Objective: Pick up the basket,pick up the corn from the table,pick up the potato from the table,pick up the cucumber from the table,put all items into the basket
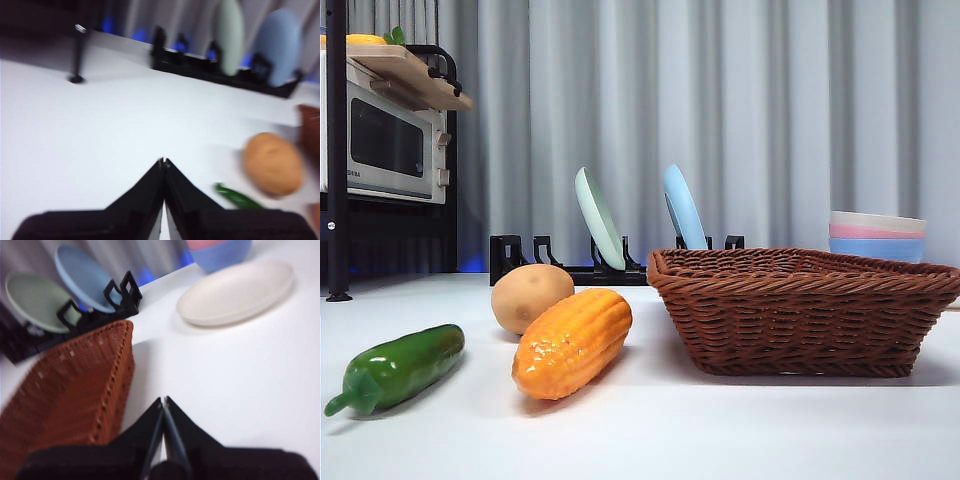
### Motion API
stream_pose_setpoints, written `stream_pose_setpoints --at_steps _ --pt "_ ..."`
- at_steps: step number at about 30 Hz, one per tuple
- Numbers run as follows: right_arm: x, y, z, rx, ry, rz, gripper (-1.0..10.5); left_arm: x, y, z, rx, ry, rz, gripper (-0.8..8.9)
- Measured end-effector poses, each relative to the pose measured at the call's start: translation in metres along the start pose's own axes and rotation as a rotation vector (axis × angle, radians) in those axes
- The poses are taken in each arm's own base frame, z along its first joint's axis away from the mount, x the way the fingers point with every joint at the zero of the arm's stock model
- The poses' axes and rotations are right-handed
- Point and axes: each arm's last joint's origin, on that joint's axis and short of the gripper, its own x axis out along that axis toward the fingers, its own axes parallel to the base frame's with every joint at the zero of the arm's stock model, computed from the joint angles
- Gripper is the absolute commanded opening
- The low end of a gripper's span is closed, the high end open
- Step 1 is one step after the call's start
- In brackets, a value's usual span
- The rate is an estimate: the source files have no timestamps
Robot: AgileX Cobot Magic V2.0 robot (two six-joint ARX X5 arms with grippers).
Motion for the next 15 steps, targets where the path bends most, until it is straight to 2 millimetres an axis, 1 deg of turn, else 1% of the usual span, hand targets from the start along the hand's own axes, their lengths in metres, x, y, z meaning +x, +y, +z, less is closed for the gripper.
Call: stream_pose_setpoints --at_steps 3,6,12,14,15 --pt "0.000 0.000 0.000 0.116 0.000 0.000 0.0 0.000 -0.001 0.001 -0.071 -0.003 -0.024 -0.03" --pt "0.000 0.000 0.000 0.164 -0.001 0.000 0.0 0.000 -0.002 0.003 -0.102 -0.021 -0.033 -0.05" --pt "-0.001 0.001 0.003 0.158 0.000 0.000 -0.1 -0.002 -0.004 0.011 -0.113 -0.062 -0.051 -0.08" --pt "-0.003 0.005 0.011 0.133 -0.012 0.007 -0.1 -0.006 -0.008 0.021 -0.111 -0.080 -0.059 -0.08" --pt "-0.006 0.009 0.018 0.113 -0.025 0.014 -0.1 -0.008 -0.011 0.029 -0.107 -0.095 -0.074 -0.08"
